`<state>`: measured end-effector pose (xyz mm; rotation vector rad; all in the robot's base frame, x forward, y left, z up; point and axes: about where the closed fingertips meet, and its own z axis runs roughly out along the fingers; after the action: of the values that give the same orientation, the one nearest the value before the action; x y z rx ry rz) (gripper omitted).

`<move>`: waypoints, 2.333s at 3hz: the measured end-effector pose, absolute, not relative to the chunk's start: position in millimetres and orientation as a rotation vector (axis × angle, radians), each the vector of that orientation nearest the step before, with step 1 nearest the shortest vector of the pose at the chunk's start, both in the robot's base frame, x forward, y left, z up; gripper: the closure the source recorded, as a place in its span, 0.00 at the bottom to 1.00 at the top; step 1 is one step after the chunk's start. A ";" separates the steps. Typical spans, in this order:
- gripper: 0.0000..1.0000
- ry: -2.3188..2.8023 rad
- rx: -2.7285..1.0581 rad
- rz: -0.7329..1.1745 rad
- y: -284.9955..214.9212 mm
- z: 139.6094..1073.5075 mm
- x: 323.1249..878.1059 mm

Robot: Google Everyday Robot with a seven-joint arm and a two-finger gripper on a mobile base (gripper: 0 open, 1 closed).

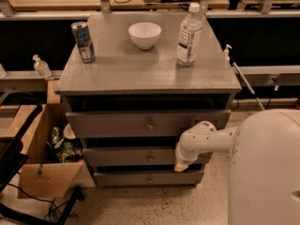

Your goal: Open middle drawer

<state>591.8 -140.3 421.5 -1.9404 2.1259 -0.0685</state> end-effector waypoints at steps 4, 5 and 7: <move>1.00 2.148 -1.900 -0.057 -144.6 441.4 554.9; 1.00 2.155 -1.902 -0.042 -144.4 439.6 552.2; 1.00 2.236 -1.893 0.085 -150.2 432.0 516.8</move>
Offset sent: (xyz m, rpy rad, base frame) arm -0.1276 -0.0124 0.0840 0.0525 -0.0327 -0.0987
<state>516.8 -150.2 432.0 -1.8926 2.2355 0.0851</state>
